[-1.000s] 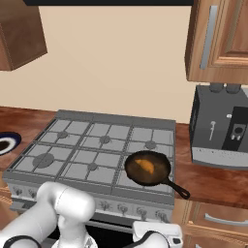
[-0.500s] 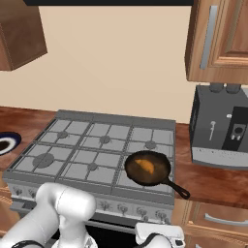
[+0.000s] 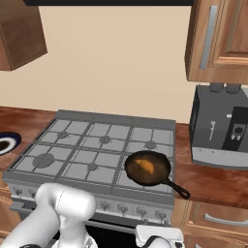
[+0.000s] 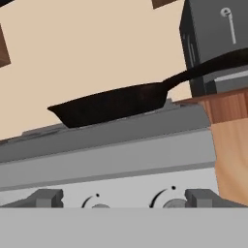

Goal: Pick the croissant and place it on the pan. Then turn on the stove to warm the croissant.

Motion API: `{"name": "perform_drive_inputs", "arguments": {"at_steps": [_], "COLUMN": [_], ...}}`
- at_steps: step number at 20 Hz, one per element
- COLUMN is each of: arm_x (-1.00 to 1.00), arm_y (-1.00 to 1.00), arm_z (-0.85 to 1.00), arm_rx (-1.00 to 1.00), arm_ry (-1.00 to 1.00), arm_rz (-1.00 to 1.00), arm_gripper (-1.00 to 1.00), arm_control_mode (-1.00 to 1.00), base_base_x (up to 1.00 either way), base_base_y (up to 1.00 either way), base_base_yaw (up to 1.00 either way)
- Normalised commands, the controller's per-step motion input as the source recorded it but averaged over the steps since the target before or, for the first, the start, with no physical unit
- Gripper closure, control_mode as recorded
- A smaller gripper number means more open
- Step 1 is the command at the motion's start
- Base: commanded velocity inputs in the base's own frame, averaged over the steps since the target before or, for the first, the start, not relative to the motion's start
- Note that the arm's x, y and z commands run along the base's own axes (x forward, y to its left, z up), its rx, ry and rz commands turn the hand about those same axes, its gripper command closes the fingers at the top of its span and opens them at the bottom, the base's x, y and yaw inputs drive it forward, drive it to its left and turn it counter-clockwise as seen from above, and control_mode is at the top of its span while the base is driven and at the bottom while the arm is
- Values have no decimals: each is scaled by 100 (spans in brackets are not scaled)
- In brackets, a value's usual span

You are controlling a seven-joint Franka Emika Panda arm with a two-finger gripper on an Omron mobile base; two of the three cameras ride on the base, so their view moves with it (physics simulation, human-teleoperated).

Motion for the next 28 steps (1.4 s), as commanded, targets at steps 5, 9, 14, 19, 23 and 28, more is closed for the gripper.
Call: {"name": "perform_drive_inputs", "arguments": {"at_steps": [5,9,14,19,23,28], "arm_x": [7,8,7,5,4,5], "arm_y": [0,0,0,-2,-7,-9], "arm_z": [-6,-5,-7,-12,-11,-9], "arm_rx": [0,0,0,0,0,0], "arm_ry": [0,0,0,0,0,0], "arm_rz": [0,0,0,0,0,0], "arm_gripper": [-100,-100,-100,-100,-100,-100], "arm_control_mode": [-100,-100,-100,-100,-100,-100], "base_base_x": [0,0,0,0,0,0], "base_base_y": [0,0,0,0,0,0], "base_base_yaw": [0,0,0,0,0,0]}}
